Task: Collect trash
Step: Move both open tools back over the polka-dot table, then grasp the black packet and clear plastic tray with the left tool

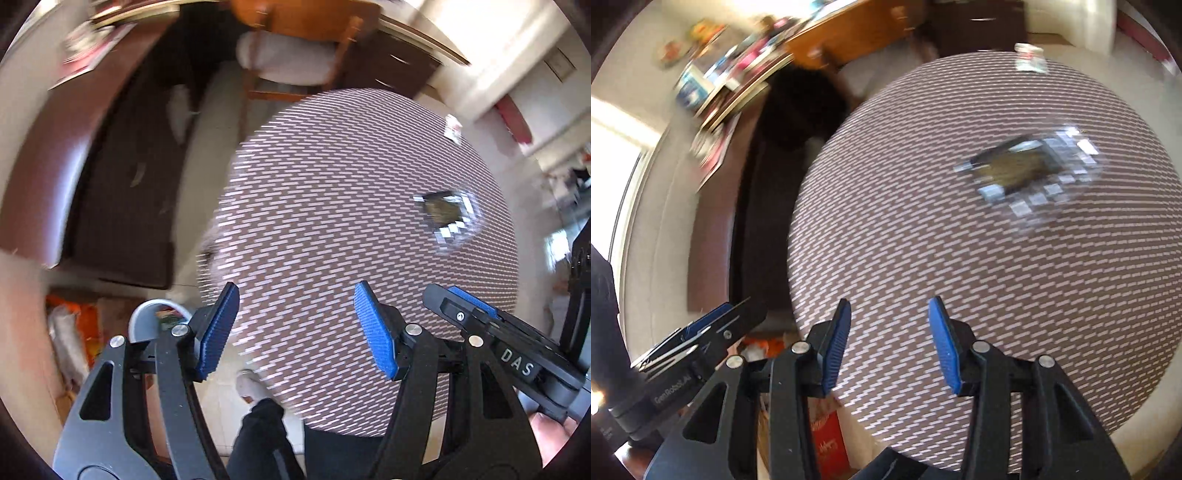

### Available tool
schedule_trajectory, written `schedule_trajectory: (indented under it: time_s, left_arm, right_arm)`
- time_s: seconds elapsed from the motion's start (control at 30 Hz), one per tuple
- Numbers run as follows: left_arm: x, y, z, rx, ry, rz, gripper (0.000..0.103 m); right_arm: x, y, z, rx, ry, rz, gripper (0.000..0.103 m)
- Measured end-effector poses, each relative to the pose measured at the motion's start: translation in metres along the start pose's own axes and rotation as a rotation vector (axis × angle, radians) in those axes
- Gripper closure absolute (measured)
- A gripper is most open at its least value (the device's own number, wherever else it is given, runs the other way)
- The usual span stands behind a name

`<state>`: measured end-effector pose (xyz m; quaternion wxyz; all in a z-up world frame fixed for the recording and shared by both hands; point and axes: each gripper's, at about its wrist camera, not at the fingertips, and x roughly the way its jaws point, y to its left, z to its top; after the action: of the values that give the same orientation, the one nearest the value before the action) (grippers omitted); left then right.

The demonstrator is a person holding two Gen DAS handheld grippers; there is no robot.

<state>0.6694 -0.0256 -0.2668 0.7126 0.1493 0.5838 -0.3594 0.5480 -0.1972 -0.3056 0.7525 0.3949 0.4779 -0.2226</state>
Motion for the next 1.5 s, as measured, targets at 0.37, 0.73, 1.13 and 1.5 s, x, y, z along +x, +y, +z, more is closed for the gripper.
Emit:
schedule_trajectory:
  time_s: [0.37, 0.73, 1.13, 1.5]
  left_arm:
    - [0.087, -0.112, 0.054, 0.070, 0.132, -0.112, 0.038]
    - [0.142, -0.141, 0.072, 0.008, 0.213, -0.154, 0.040]
    - [0.150, -0.147, 0.092, -0.039, 0.161, -0.197, 0.090]
    - [0.095, -0.118, 0.122, 0.012, -0.031, -0.010, 0.096]
  right_arm:
    - [-0.023, -0.116, 0.071, 0.135, -0.055, -0.100, 0.059]
    - [-0.009, -0.147, 0.101, 0.134, -0.011, -0.093, 0.059]
    - [0.000, -0.151, 0.117, 0.118, -0.007, -0.078, 0.059]
    - [0.008, -0.133, 0.132, 0.078, -0.018, -0.060, 0.059]
